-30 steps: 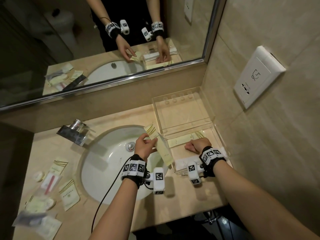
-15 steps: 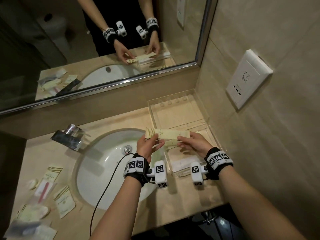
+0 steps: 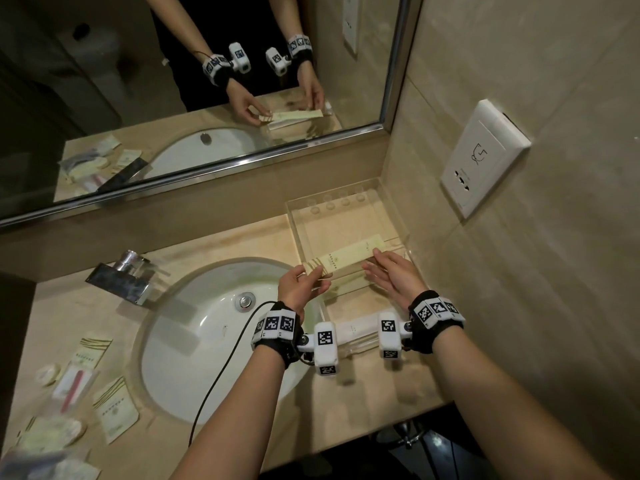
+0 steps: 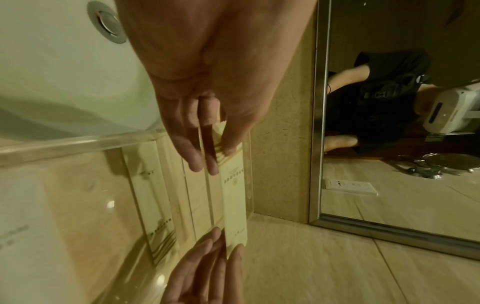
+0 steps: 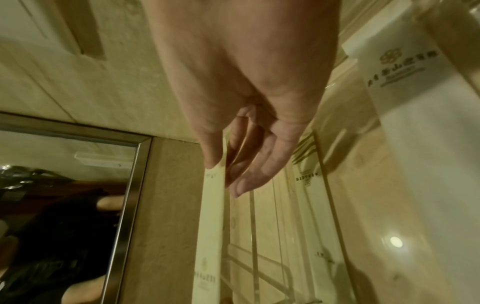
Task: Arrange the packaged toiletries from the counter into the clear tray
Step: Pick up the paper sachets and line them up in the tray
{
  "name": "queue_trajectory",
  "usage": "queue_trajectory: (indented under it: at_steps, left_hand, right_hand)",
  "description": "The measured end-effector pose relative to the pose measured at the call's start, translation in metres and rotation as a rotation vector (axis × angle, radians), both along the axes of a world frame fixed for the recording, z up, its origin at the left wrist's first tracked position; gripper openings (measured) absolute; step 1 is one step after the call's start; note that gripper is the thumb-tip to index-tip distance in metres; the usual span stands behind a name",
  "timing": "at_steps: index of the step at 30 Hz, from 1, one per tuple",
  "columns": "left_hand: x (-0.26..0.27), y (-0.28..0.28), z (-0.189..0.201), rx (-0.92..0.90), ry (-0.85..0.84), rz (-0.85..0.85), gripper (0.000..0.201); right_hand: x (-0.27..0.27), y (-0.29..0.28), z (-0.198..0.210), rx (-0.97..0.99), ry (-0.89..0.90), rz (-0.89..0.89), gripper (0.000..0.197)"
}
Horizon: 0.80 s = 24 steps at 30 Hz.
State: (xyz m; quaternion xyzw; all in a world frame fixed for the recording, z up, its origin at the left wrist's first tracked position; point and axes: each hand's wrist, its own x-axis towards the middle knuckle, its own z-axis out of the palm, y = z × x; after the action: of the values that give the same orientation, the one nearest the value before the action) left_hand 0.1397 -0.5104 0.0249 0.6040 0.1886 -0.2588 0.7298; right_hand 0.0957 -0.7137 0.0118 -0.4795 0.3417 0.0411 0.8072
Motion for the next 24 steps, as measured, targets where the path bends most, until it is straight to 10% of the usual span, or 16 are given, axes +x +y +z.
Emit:
queue_trajectory:
  at_steps: [8,19,24]
  left_hand:
    - [0.015,0.006,0.009,0.095,-0.184,0.055,0.016]
    - [0.036,-0.031,0.021,0.327,-0.34,-0.111,0.023]
    - [0.033,-0.015,0.005,0.397,-0.272,-0.011,0.024]
  right_hand:
    - [0.002,0.0,-0.006,-0.311,0.01,-0.017,0.04]
    - [0.014,0.015,0.0,-0.495,-0.063,0.422,0.02]
    - [0.004,0.009,-0.031,-0.989,0.013,0.572,0.032]
